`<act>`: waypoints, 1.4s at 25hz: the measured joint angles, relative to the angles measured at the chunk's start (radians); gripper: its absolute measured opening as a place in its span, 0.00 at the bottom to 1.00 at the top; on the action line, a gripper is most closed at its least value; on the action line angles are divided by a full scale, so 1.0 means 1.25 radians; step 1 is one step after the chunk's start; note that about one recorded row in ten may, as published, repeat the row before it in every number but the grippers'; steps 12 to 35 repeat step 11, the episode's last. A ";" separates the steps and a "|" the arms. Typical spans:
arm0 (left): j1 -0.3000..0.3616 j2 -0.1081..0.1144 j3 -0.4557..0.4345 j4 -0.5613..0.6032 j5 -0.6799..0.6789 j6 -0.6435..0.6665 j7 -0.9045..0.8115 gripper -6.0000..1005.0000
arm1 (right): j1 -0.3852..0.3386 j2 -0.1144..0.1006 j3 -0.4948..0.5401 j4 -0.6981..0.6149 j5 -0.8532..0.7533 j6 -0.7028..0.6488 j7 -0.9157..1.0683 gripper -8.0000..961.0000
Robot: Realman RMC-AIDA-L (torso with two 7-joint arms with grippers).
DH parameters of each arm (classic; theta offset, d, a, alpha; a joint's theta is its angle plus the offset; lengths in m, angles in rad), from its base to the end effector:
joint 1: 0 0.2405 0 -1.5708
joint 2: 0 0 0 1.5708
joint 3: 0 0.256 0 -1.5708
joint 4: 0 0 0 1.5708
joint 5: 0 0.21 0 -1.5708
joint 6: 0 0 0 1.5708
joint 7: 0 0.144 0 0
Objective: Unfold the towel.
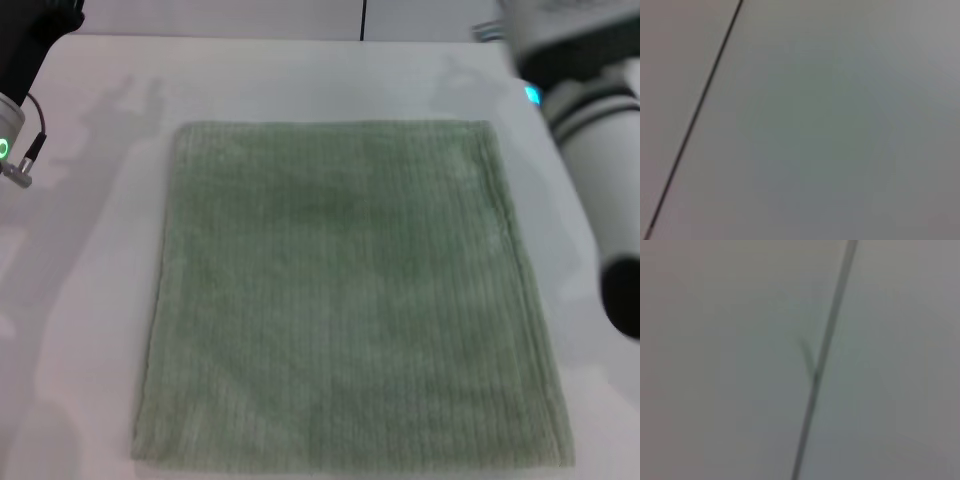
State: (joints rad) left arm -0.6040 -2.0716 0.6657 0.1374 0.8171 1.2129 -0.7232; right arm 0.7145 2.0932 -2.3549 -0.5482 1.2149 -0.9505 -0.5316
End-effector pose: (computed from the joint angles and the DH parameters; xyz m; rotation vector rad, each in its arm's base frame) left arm -0.2890 0.3887 0.0342 -1.5723 -0.6792 -1.1097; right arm 0.1591 0.4168 -0.0493 -1.6419 0.1947 0.6817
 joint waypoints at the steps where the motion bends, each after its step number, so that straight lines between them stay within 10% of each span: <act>1: -0.001 0.000 0.000 -0.009 -0.010 0.000 0.015 0.40 | -0.018 0.000 -0.024 0.053 -0.021 -0.072 0.112 0.03; 11: 0.001 -0.001 0.007 -0.027 -0.025 -0.049 0.057 0.40 | -0.104 -0.007 -0.005 0.188 -0.140 -0.172 0.337 0.03; 35: 0.001 -0.001 0.007 -0.027 -0.025 -0.049 0.057 0.40 | -0.104 -0.007 -0.005 0.188 -0.140 -0.172 0.337 0.03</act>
